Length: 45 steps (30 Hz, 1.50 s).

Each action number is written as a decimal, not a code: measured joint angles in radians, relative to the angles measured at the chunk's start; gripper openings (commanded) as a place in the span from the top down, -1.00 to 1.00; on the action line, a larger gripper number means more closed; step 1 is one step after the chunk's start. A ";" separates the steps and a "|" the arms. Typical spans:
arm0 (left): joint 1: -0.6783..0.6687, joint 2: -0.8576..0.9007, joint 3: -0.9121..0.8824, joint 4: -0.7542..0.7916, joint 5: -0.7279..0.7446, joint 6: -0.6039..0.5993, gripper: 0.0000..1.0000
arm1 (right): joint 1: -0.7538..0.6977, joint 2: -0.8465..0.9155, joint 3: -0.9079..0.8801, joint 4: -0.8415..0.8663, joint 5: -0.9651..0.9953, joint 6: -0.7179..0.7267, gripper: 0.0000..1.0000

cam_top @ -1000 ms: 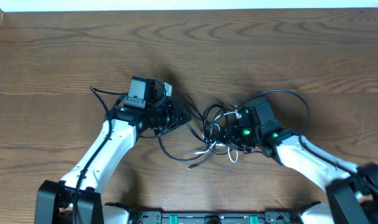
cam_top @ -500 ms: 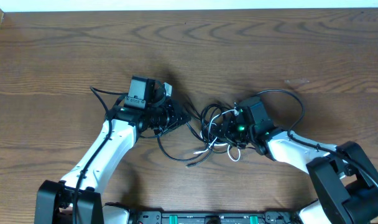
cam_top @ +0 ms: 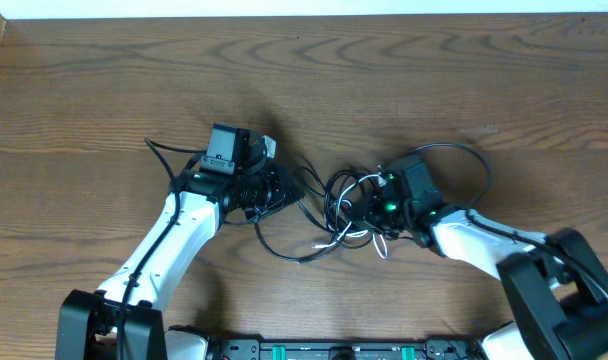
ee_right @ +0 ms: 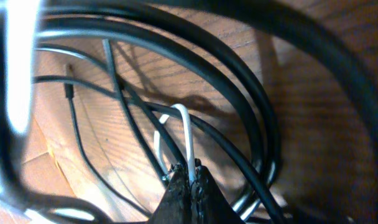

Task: Untangle cables

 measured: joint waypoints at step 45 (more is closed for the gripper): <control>-0.126 0.000 0.000 0.016 0.013 0.229 0.85 | -0.069 -0.643 -0.004 -0.186 0.196 -0.546 0.98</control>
